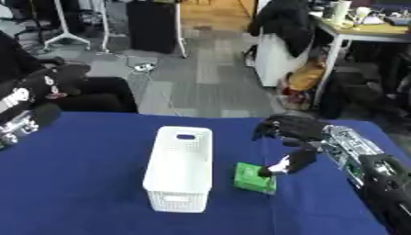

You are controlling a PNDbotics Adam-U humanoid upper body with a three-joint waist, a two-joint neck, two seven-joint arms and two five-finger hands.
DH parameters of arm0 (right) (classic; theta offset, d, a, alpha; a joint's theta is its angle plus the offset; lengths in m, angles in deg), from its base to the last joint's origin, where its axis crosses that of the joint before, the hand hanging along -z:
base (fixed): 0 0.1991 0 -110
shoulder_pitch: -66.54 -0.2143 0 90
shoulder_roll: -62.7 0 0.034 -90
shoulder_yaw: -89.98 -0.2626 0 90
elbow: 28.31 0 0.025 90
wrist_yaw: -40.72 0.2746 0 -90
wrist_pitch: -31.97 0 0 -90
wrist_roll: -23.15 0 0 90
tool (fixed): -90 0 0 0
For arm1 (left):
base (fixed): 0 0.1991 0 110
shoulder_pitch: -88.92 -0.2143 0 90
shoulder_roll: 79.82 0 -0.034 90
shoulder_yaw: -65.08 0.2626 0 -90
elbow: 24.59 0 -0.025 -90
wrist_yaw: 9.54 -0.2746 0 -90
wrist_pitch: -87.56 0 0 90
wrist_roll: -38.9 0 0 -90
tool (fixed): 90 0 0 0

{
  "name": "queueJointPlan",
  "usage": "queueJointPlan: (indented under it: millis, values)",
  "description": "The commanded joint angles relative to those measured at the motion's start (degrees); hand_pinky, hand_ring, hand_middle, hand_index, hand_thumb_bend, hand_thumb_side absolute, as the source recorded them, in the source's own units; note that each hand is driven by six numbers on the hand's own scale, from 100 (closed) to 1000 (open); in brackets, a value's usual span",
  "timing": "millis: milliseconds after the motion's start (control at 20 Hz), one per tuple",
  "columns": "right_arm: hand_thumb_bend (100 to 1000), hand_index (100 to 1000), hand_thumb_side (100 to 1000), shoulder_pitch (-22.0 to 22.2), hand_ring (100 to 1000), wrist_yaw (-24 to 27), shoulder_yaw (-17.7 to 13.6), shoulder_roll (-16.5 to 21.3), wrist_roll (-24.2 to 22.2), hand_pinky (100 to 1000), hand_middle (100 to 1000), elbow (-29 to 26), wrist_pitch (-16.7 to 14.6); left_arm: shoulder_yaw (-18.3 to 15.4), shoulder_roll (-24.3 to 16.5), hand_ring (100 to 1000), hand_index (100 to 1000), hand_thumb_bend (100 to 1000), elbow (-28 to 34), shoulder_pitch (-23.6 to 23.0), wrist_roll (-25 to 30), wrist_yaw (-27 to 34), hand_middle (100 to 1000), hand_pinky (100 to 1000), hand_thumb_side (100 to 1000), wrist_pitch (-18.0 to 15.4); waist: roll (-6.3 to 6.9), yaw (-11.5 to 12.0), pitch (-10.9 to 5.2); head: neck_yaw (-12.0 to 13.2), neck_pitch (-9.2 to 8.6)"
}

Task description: Pick up objects on the table and place them in the box.

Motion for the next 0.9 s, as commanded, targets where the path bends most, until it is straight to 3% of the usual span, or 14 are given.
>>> queueJointPlan:
  millis: [50, 100, 350, 600, 900]
  values:
    - [694, 885, 1000, -0.7, 804, 1.7, 0.4, 1.0, -0.4, 958, 830, -1.6, 0.7, 0.0, -1.6, 966, 992, 132, 0.5, 0.9, 0.0, 0.2, 1000, 844, 1000, -0.1, 0.1, 0.1, -0.72, 0.4, 0.06]
    - [604, 882, 1000, -0.6, 803, 2.0, 0.7, 0.9, -0.6, 956, 829, -1.9, 1.1, 0.0, -1.6, 966, 992, 133, 0.5, 0.9, 0.0, 0.2, 1000, 844, 1000, -0.1, 0.1, 0.2, -0.73, 0.4, 0.06]
    - [594, 879, 1000, -0.2, 801, 3.0, 2.3, 0.8, -1.9, 959, 829, -2.7, 3.1, 0.1, -1.6, 965, 992, 132, 0.5, 1.0, 0.1, 0.2, 1000, 844, 1000, -0.1, 0.06, 0.3, -0.71, 0.2, -0.22]
    - [593, 879, 1000, 0.1, 804, 2.8, 2.9, 0.7, -2.3, 967, 835, -3.3, 4.0, 0.1, -1.6, 965, 992, 133, 0.5, 1.0, 0.1, 0.2, 1000, 844, 1000, -0.1, 0.06, 0.3, -0.59, -1.5, -2.14]
    - [589, 892, 1000, 0.9, 804, 2.2, 3.2, 0.3, -2.1, 960, 845, -2.5, 4.8, 0.2, -1.6, 965, 992, 133, 0.6, 1.1, 0.3, 0.2, 1000, 845, 1000, -0.2, 0.06, 0.4, -0.46, -1.8, -3.02]
